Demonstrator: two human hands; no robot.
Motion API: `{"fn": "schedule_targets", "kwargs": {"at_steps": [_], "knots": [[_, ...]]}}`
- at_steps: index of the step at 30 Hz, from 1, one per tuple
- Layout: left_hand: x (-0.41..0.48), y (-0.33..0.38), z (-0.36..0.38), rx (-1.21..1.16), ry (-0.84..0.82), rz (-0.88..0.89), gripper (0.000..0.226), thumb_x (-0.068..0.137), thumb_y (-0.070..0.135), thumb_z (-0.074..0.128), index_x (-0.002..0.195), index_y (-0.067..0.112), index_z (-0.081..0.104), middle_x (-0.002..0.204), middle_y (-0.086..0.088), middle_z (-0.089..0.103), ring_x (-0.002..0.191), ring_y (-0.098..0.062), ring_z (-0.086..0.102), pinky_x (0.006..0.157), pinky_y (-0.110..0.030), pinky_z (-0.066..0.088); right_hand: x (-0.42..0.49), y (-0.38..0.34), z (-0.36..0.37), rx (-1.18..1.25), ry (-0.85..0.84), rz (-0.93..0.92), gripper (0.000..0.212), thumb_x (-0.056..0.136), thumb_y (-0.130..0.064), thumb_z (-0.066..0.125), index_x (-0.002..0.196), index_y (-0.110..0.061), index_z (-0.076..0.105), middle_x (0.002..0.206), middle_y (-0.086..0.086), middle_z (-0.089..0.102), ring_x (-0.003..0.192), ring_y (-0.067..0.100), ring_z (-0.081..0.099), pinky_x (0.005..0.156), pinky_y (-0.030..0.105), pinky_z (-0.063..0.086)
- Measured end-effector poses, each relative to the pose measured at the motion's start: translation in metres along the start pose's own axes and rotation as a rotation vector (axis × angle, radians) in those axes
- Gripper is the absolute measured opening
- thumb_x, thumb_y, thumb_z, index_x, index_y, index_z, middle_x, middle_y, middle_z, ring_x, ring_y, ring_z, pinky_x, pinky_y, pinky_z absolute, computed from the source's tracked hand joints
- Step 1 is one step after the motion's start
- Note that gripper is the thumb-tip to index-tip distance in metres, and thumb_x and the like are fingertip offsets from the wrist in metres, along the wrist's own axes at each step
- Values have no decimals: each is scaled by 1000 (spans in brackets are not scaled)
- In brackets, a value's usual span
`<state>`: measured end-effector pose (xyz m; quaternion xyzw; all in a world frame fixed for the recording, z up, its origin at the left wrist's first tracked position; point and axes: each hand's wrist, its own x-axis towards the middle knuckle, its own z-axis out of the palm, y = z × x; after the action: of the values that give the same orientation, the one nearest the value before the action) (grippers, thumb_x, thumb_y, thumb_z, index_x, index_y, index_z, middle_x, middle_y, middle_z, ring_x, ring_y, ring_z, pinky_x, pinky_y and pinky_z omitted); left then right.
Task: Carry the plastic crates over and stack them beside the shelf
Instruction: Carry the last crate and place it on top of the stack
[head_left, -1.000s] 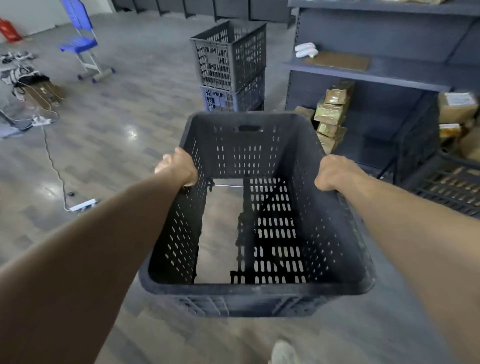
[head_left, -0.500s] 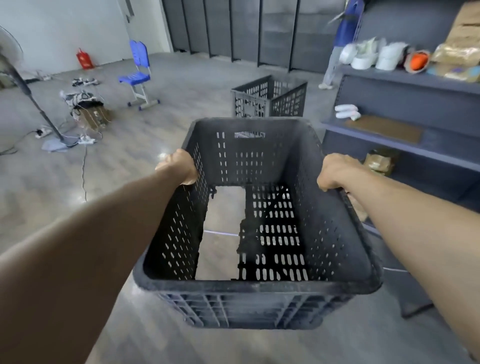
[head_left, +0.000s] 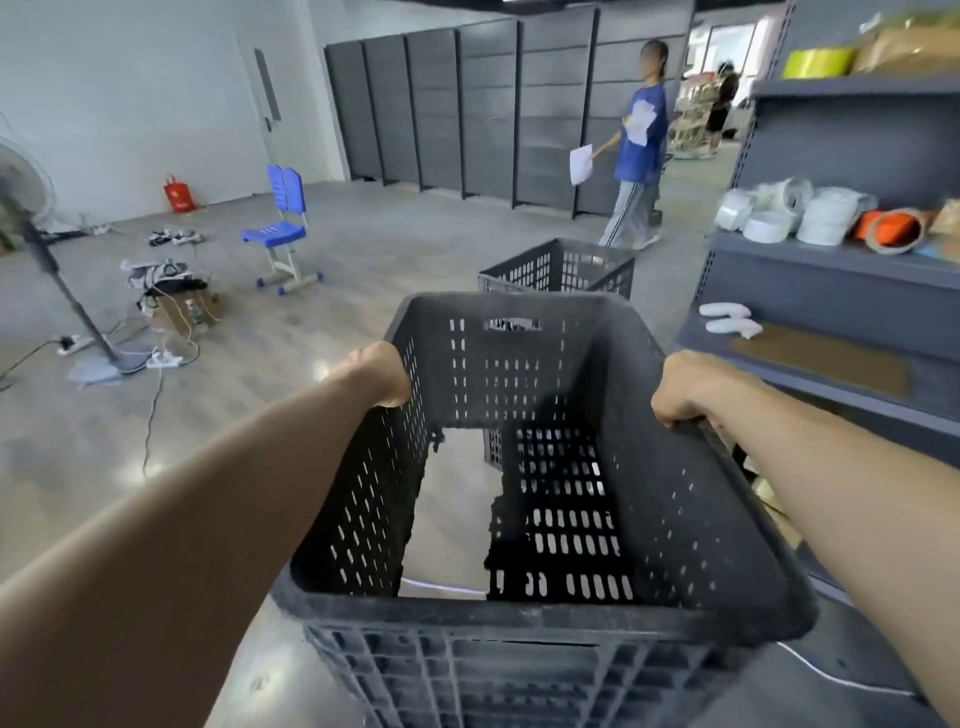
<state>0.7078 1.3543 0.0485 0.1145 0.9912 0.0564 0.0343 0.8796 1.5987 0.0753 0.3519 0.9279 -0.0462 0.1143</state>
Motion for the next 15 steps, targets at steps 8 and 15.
{"fn": "schedule_targets", "kwargs": {"at_steps": [8, 15], "knots": [[141, 7, -32, 99, -18, 126, 33, 87, 11, 50, 114, -7, 59, 117, -21, 62, 106, -36, 61, 79, -32, 49, 83, -60, -47, 51, 1, 108, 10, 73, -4, 66, 67, -3, 59, 59, 10, 59, 47, 22, 54, 45, 20, 41], [244, 35, -65, 166, -78, 184, 32, 91, 14, 48, 111, -7, 61, 115, -18, 63, 109, -35, 61, 85, -33, 50, 151, -87, -98, 57, 44, 147, 15, 77, -7, 68, 64, -5, 59, 57, 8, 58, 46, 20, 52, 49, 22, 44]]}}
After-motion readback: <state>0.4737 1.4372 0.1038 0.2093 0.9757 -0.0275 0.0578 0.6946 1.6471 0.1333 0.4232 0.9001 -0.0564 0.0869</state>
